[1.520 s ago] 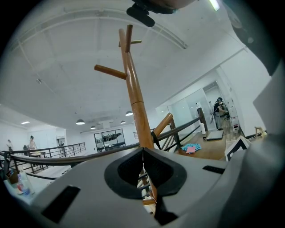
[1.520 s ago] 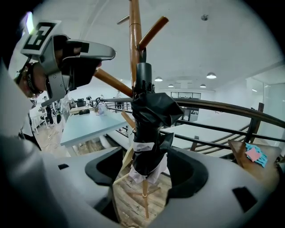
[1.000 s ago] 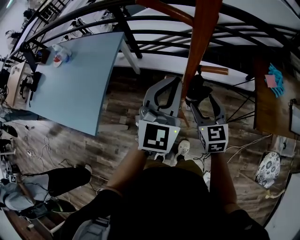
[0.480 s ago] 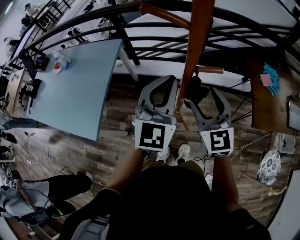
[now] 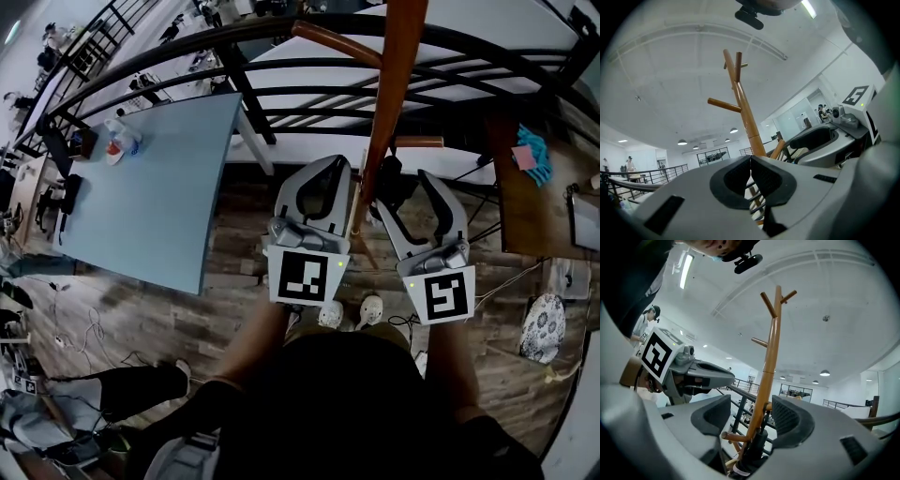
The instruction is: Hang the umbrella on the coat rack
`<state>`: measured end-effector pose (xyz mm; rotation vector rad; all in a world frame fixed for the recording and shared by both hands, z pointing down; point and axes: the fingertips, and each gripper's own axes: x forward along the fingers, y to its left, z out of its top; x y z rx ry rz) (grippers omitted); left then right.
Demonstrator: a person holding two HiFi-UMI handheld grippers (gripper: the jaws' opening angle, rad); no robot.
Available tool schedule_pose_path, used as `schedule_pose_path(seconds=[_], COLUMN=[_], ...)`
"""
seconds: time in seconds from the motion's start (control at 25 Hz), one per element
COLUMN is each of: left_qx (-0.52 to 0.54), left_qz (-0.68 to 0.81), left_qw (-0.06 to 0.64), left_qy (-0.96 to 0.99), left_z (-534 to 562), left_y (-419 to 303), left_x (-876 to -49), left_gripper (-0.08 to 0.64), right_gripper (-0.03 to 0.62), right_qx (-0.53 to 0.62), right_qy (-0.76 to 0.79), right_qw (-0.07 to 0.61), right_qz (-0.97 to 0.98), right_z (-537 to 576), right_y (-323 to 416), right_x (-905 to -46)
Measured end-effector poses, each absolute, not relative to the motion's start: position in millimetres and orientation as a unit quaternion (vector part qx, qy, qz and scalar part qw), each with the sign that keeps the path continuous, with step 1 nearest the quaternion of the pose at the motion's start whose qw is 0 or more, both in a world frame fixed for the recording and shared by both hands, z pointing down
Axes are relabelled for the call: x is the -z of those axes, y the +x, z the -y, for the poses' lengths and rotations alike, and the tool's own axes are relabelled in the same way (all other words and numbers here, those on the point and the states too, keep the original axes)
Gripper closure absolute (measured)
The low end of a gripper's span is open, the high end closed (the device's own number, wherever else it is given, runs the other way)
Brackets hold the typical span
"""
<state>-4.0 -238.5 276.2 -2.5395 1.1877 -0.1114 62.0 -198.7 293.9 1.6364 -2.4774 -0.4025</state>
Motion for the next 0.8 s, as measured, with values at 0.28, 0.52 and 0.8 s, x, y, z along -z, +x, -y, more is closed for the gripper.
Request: schedule_pose_path(seconds=[0.28,0.52,0.8], left_qx=[0.025,0.007,-0.02], left_qz=[-0.404,-0.38,-0.35], left_qw=[0.177,0.181,0.166], left_qy=[-0.897,-0.907,-0.922], left_z=[230.4,224.2,213.1], left_y=[-16.8,-27.2,-32.9], left_x=[-267.2,-260.8,-254.4], left_gripper=[0.546,0.546,0.548], right_gripper=[0.555,0.563,0.563], right_qx=[0.174,0.202,0.209], right_qy=[0.565,0.577,0.579], right_qw=[0.049,0.041,0.032], right_qz=[0.805,0.79,0.787], right_z=[186.7,182.1,172.6], right_y=[45.7,30.4,20.7], right_x=[-267.0,-248.4,-235.4])
